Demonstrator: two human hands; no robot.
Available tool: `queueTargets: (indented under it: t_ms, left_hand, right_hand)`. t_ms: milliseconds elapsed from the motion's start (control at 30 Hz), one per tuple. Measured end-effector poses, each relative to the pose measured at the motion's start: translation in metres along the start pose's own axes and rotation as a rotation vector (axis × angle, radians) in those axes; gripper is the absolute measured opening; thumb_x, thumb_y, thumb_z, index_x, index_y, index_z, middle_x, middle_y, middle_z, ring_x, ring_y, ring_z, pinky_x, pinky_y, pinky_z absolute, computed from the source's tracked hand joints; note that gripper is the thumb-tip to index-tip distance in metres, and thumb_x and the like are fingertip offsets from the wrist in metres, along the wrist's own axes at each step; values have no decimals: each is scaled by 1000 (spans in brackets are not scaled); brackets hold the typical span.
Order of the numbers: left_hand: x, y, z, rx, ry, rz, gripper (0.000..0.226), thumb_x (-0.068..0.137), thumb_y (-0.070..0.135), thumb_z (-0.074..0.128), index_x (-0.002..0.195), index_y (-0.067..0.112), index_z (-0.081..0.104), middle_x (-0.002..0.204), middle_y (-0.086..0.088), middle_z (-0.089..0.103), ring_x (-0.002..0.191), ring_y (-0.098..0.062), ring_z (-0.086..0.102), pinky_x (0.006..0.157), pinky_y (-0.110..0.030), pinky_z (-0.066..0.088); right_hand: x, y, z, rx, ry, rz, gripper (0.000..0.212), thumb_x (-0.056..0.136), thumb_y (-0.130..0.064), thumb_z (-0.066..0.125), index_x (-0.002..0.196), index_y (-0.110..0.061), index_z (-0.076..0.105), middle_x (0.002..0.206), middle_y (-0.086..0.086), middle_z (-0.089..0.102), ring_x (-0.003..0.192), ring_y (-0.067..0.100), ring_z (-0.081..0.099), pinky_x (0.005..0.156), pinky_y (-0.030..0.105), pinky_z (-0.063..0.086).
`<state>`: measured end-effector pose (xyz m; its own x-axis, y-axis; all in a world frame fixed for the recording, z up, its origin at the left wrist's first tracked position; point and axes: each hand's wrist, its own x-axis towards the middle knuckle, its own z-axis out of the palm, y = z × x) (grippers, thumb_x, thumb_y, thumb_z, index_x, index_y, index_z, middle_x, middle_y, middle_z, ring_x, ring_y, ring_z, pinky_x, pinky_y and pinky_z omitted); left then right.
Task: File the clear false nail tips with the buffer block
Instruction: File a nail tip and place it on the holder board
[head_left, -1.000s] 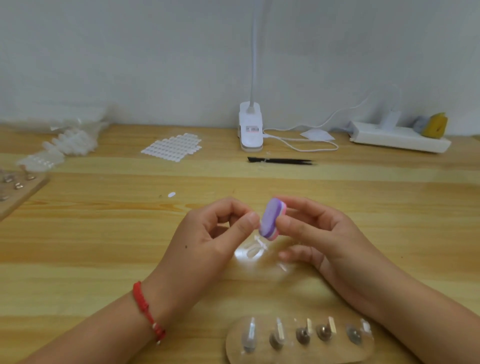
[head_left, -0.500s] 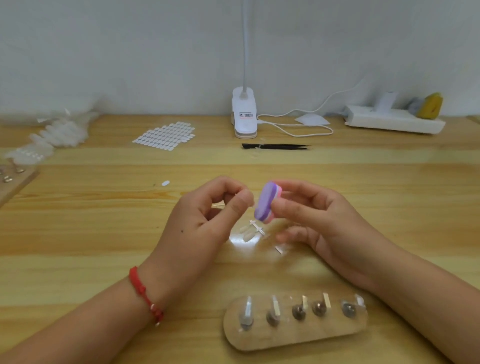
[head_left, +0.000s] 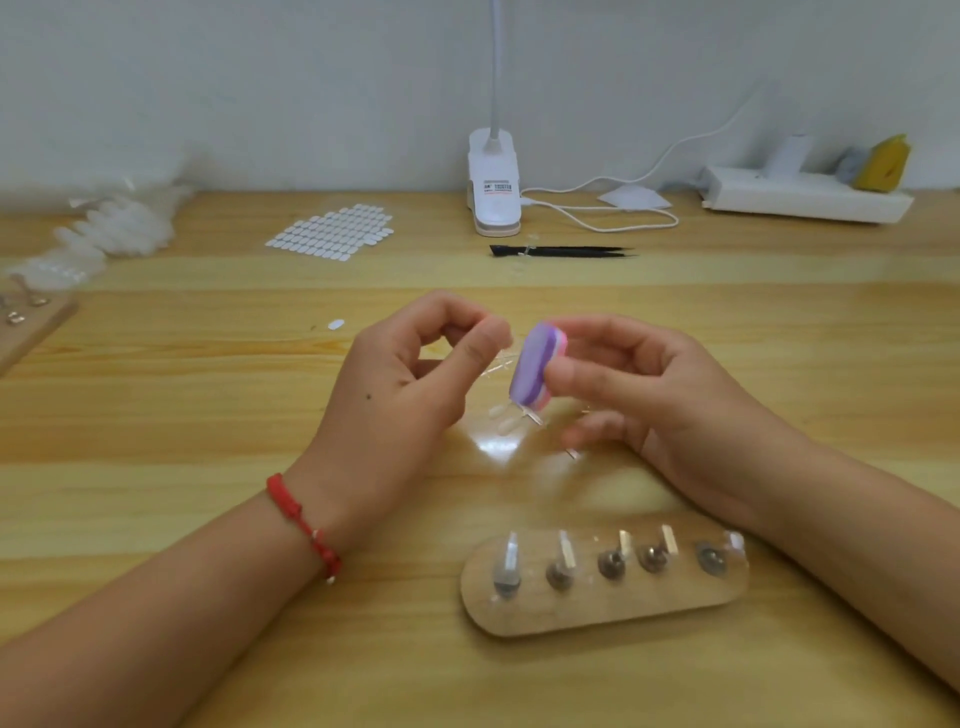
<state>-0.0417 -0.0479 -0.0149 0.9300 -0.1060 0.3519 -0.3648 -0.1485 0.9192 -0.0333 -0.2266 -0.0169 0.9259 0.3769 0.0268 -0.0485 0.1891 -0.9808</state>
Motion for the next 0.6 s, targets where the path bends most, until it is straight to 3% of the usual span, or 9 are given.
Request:
queueTargets:
  t_ms: [67,200,300,367,433,533,600]
  left_hand:
    - [-1,0,1,16,-14,17,16,85,30,58,77,17,61,54,17,48,38,-2,33,41,-10,27]
    - [1,-1,1,-8,83,-31,16,85,29,59,78,15,63,48,16,45,36,-2,31,39,-9,26]
    - [2,0,-2,-88,120,-114,22,77,38,61,80,19,71,56,14,55,38,-4,32,40,-10,28]
    - [1,0,-3,-118,80,-164,22,76,41,62,79,23,75,71,10,70,35,-6,37,40,-12,32]
    - [0,1,-3,-125,19,-191,22,75,42,62,81,26,76,82,6,74,34,-8,43,42,-12,35]
    - [-1,3,-2,-115,-55,-193,24,72,44,63,83,27,77,84,6,74,37,-8,45,43,-13,36]
    - [-1,3,-2,-98,-92,-181,22,73,44,69,84,27,77,81,7,73,40,-7,45,44,-14,35]
  right_hand:
    - [1,2,-1,6,31,-19,32,62,-15,78,95,-16,73,87,4,75,76,13,72,55,21,55]
    - [-1,1,1,-109,-93,16,30,65,-10,78,94,-16,74,88,6,75,73,16,72,57,21,55]
    - [2,-3,-4,87,-25,57,28,70,-3,77,96,-12,71,80,7,73,73,17,71,60,24,57]
    - [4,-6,-9,267,17,108,30,71,-4,59,101,-6,65,74,9,68,76,22,72,65,30,59]
    - [4,-8,-10,344,27,117,35,61,-3,53,94,-2,63,70,10,53,64,21,65,61,35,59]
    - [2,-6,-3,213,7,80,23,60,-6,53,79,-8,66,71,7,34,52,12,36,46,28,50]
    - [1,-2,-1,39,-2,31,11,72,-8,59,78,-12,67,62,-1,40,48,8,35,42,23,43]
